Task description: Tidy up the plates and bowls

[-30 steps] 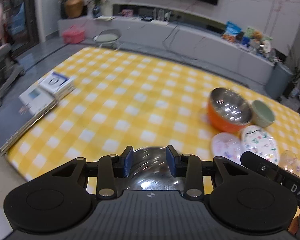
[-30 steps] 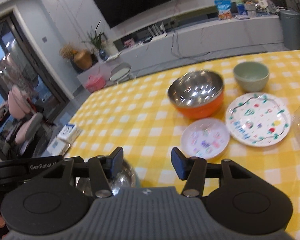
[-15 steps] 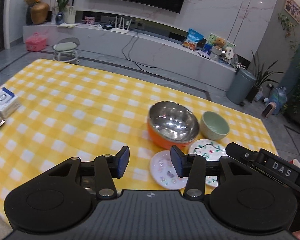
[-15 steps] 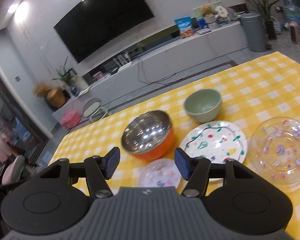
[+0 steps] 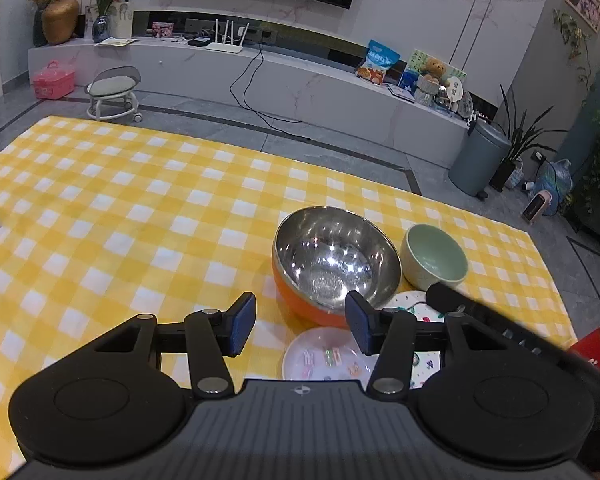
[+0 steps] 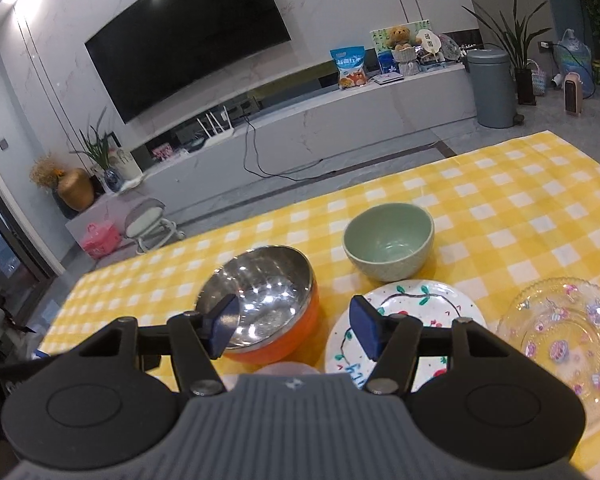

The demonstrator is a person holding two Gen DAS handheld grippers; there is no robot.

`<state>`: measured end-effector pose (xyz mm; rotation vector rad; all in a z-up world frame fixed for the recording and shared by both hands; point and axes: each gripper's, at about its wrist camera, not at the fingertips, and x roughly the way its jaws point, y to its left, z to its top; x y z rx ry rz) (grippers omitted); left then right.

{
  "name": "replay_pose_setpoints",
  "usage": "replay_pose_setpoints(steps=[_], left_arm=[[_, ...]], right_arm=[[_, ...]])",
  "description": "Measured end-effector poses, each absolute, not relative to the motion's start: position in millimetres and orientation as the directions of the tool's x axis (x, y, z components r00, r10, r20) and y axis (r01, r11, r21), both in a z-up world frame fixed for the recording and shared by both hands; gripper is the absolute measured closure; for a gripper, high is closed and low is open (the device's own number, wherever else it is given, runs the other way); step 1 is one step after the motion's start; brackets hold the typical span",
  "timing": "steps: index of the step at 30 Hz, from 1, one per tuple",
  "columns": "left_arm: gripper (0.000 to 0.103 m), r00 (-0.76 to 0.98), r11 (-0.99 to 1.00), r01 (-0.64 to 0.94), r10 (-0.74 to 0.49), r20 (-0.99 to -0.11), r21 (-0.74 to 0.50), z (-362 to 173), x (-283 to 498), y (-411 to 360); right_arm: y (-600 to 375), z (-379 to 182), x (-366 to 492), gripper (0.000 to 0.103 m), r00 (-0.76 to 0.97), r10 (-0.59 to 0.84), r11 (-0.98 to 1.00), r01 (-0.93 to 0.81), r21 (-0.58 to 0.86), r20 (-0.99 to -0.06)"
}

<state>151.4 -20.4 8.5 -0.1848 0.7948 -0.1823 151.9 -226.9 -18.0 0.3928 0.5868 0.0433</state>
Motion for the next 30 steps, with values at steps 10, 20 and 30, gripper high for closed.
replay_pose_setpoints(steps=[10, 20, 30], left_arm=[[0.044, 0.671, 0.978, 0.125, -0.209, -0.711, -0.169, -5, 191, -35], [0.039, 0.600, 0.980, 0.114, -0.200, -0.774, -0.164, -29, 222, -37], [0.065, 0.574, 0.984, 0.127, -0.178, -0.799, -0.128, -40, 230, -49]], right_arm=[[-235, -46, 189, 0.042, 0.808, 0.138, 0.898, 0.142, 0.416, -0.572], [-231, -69, 211, 0.043, 0.777, 0.161, 0.887, 0.156, 0.434, -0.609], [-225, -72, 209, 0.067, 0.787, 0.207, 0.876, 0.115, 0.469, -0.581]])
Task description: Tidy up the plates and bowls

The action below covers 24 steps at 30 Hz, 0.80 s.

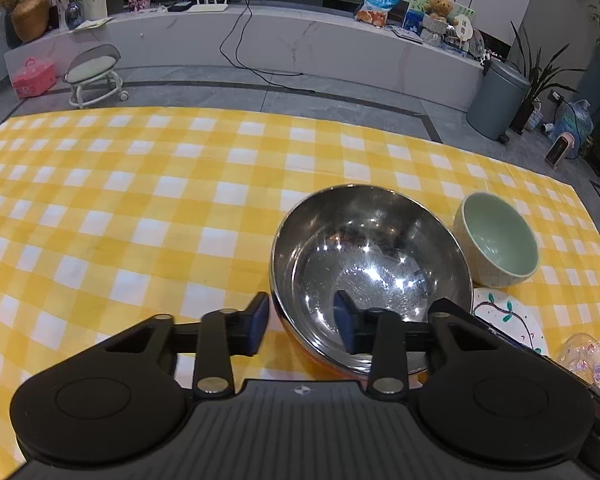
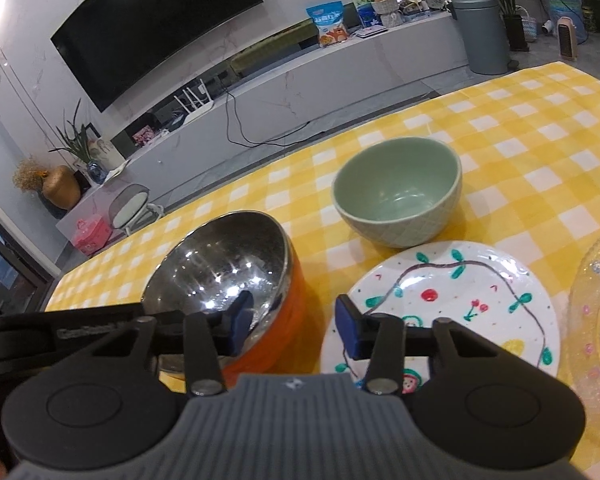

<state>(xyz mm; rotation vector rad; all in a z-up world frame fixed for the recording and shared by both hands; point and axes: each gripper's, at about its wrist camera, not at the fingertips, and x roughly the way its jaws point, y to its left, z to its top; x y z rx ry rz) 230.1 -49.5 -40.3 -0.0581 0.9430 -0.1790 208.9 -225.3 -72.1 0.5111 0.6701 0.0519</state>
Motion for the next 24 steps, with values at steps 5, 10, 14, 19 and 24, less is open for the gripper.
replay_pose_setpoints(steps=[5, 10, 14, 19, 24], left_arm=[[0.081, 0.584, 0.986, 0.139, -0.157, -0.796, -0.093, -40, 228, -55], [0.087, 0.582, 0.987, 0.146, -0.142, -0.800, -0.069, -37, 225, -56], [0.089, 0.590, 0.989, 0.143, -0.123, -0.798, -0.046, -33, 220, -58], [0.089, 0.604, 0.989, 0.144, -0.120, -0.788, -0.039, -19, 211, -53], [0.089, 0.630, 0.989, 0.144, -0.115, -0.768, -0.030, 3, 195, -45]], right_arm=[[-221, -71, 208, 0.082, 0.785, 0.212, 0.885, 0.098, 0.455, -0.582], [-218, -71, 207, 0.087, 0.785, 0.186, 0.896, 0.111, 0.429, -0.592], [-221, -71, 205, 0.090, 0.777, 0.193, 0.888, 0.123, 0.444, -0.599], [-220, -59, 196, 0.092, 0.794, 0.197, 0.887, 0.105, 0.450, -0.575], [-218, -42, 184, 0.093, 0.801, 0.227, 0.884, 0.068, 0.462, -0.553]])
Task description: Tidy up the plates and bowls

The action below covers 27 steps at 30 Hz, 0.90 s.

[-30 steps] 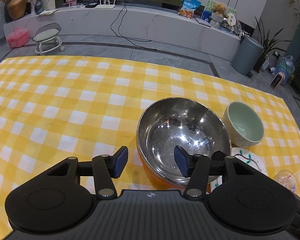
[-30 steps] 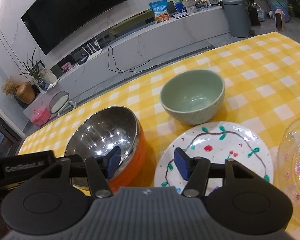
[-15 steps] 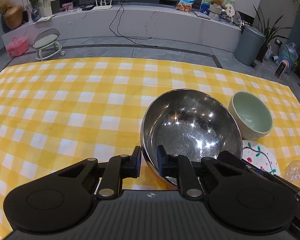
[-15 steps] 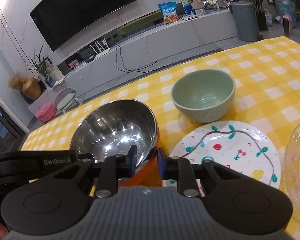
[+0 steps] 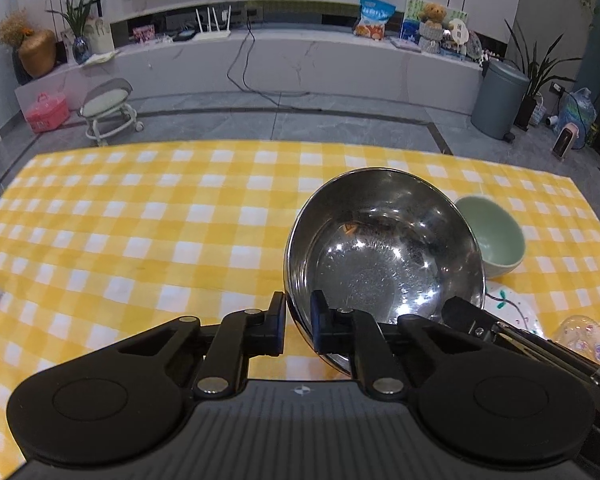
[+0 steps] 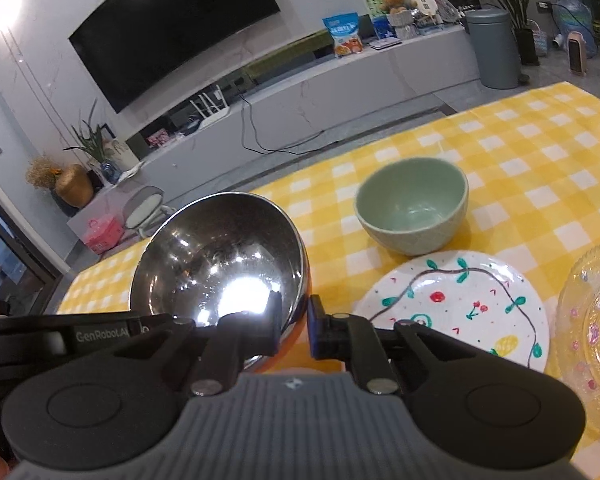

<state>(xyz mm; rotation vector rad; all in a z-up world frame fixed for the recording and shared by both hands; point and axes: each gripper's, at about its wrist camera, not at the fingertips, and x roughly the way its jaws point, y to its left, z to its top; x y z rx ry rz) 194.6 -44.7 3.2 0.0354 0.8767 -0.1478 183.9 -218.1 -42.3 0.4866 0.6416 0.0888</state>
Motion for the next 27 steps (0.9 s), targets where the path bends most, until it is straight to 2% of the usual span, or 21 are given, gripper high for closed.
replay_pose_setpoints(steps=[6, 17, 27], left_arm=[[0.089, 0.606, 0.995, 0.091, -0.093, -0.790, -0.048, 25, 172, -24], [0.089, 0.601, 0.998, 0.033, -0.067, -0.797, -0.060, 66, 111, 15], [0.087, 0.542, 0.992, -0.039, -0.078, -0.837, -0.118, 73, 69, 55]], right_arm=[[-209, -20, 161, 0.093, 0.784, 0.309, 0.868, -0.001, 0.496, -0.539], [-172, 19, 97, 0.093, 0.746, 0.416, 0.869, -0.156, 0.470, -0.520], [-153, 31, 58, 0.093, 0.696, 0.494, 0.841, -0.232, 0.488, -0.521]])
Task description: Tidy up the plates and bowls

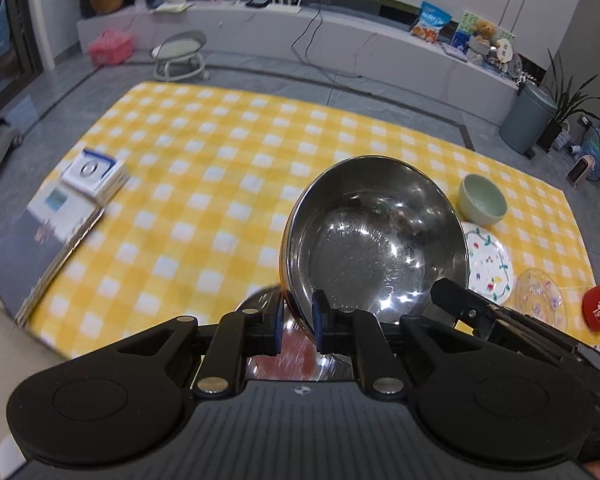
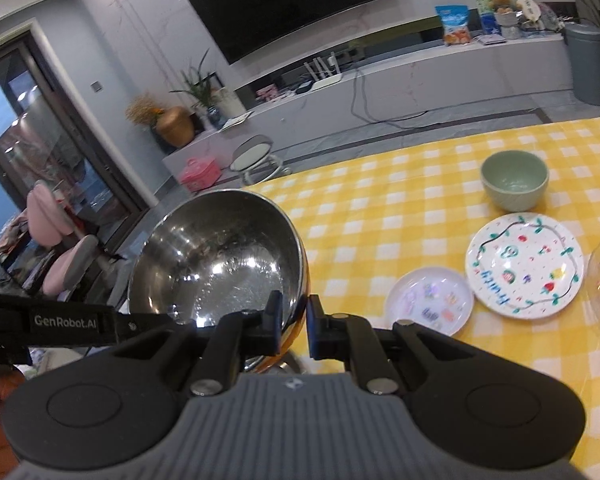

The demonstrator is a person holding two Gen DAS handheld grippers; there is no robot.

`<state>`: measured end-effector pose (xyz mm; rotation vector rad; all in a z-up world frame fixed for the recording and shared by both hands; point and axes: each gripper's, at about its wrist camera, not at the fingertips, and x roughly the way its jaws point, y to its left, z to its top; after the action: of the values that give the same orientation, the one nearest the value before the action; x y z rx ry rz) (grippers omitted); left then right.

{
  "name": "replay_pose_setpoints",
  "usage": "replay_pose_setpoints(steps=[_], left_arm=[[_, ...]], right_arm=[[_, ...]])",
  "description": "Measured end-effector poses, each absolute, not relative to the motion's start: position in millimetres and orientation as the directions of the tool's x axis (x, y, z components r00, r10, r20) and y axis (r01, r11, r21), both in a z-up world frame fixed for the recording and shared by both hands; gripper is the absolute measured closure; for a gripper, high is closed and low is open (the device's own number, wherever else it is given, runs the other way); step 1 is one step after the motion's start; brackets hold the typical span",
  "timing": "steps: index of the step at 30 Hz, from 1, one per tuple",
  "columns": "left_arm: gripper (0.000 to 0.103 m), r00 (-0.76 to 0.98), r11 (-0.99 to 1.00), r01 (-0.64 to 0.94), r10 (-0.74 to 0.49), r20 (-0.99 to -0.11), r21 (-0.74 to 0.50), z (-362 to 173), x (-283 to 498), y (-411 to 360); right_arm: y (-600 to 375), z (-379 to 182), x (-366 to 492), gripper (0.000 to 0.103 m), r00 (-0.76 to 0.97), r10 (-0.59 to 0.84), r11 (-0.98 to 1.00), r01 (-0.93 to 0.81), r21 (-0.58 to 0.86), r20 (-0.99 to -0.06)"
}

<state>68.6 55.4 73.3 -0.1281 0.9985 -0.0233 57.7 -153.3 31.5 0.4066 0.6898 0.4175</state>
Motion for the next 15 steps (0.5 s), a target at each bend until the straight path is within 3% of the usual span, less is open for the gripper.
replay_pose_setpoints(steps=[8, 15], left_arm=[[0.087, 0.450, 0.979, -0.119, -0.098, -0.888, -0.168, 46, 54, 81], [0.087, 0.366, 0.963, -0.182, -0.122, -0.923, -0.200, 16, 57, 93]], right_arm=[[-150, 6, 57, 0.094, 0.585, 0.573, 0.786, -0.194, 0.588, -0.573], [-144, -7, 64, 0.095, 0.556, 0.573, 0.788, -0.172, 0.591, -0.602]])
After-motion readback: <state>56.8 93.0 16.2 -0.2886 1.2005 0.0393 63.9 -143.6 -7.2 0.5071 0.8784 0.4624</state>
